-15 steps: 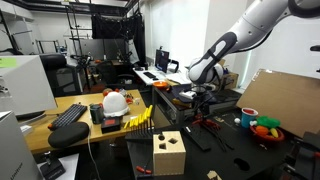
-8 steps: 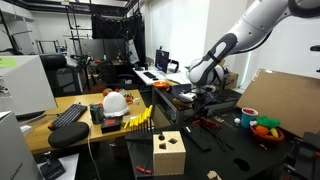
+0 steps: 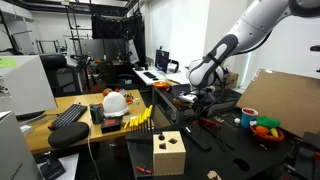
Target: Move the red object to the next hole
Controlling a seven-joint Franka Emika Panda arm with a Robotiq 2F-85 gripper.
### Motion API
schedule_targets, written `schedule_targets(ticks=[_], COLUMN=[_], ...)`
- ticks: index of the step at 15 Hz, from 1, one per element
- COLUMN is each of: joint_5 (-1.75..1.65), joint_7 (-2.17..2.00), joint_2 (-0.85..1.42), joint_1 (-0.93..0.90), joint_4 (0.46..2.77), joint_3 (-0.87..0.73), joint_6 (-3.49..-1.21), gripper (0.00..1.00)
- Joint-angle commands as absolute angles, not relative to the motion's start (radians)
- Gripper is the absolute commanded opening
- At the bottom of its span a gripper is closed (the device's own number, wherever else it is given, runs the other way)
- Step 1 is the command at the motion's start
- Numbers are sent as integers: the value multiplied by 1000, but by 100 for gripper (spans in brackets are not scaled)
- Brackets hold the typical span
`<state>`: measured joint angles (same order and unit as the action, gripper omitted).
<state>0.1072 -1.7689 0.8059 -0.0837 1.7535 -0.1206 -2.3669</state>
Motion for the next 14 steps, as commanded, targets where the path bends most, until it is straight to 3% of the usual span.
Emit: schedule_targets(ticks=[1,14], joint_5=[86,86], joint_7=[-1759,-1860], joint_2=[739,582], joint_1=[-107,-148], joint_4=[1827,1957], joint_3=[-137,-141], joint_6=[-2400,-2388], gripper=[2,2])
